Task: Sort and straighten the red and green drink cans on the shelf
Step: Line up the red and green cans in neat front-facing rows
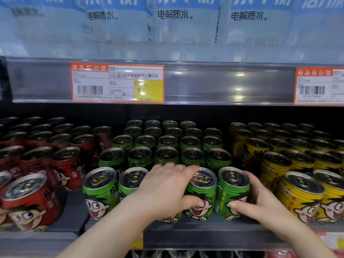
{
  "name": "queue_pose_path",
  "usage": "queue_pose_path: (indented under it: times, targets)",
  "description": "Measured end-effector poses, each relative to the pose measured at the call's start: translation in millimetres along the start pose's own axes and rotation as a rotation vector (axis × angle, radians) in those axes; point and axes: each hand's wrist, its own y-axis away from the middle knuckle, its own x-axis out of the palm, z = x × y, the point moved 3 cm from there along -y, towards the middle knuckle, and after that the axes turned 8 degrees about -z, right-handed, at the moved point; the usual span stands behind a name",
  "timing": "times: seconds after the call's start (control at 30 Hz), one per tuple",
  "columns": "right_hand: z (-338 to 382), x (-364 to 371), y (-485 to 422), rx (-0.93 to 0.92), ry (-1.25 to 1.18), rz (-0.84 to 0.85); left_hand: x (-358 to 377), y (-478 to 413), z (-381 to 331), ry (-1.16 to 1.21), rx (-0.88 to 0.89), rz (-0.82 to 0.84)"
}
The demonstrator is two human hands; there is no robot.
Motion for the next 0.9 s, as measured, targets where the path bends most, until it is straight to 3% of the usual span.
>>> queue_pose_path:
  times: [0.17, 0.3, 0.4, 0.5, 0.67, 0.9]
  targets:
    - [0.0, 1.7, 0.5, -0.009, 0.046, -0.033, -3.6, 1.0, 0.0, 0.029, -0.008, 0.017]
    - [5.8, 2.8, 3.2, 0.058, -0.036, -0.030, -14.4, 2.6, 9.2, 0.271, -0.081, -0.026]
    - [14.0, -2.9, -10.1, 0.083, -0.055, -0.215, -24.0, 2.3, 25.2, 0.249, -0.130, -0.089]
    - [38.0, -5.3, -34.4, 0.028, -0.055, -0.333, -28.4, -1.5, 47.7, 0.171, -0.226, -0.048]
    - [50.3, -2.2, -102.9, 0.053, 0.055, -0.275, -24.3, -5.6, 62.7, 0.146, -0.337, 0.047]
    - [26.0, -5.1, -161.8, 0.279, 0.144, -0.196, -17.3, -2.9, 56.2, 0.108, -0.346, 0.169]
